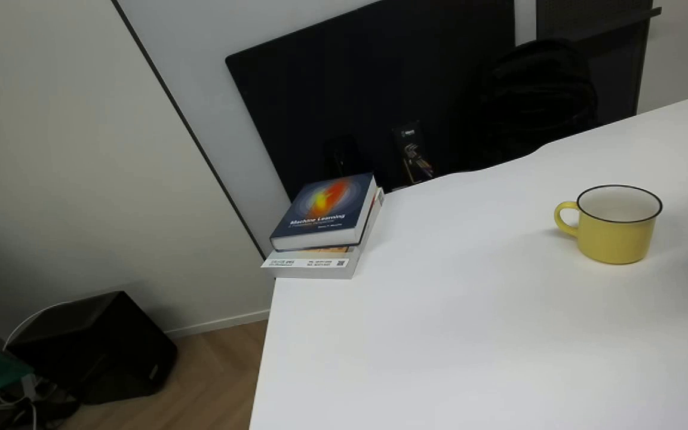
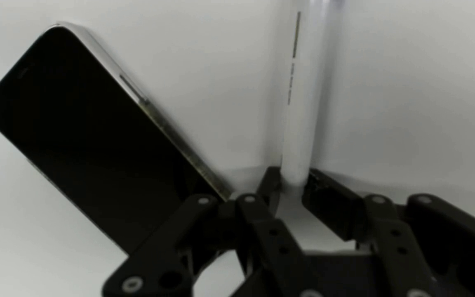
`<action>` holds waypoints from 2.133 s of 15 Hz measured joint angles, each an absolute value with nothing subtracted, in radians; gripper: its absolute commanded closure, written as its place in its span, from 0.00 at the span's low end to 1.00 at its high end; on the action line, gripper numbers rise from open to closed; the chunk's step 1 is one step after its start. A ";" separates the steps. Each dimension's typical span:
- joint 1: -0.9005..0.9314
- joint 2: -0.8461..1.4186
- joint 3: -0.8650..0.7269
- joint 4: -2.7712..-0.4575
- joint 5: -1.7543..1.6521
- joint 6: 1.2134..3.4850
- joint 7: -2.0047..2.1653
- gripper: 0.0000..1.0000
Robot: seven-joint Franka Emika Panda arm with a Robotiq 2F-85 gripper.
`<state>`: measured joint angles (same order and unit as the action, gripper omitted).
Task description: Put the marker in the cup
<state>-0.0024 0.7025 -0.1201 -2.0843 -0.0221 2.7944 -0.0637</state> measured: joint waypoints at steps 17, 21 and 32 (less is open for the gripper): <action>-0.003 0.704 -0.122 -2.072 -0.021 2.676 -0.001 0.55; 0.000 0.700 -0.139 -2.071 -0.022 2.675 0.011 0.83; 0.005 0.702 -0.149 -2.067 -0.022 2.667 0.035 0.94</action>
<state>0.0055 0.7017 -0.1487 -2.0670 -0.0222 2.6673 0.0352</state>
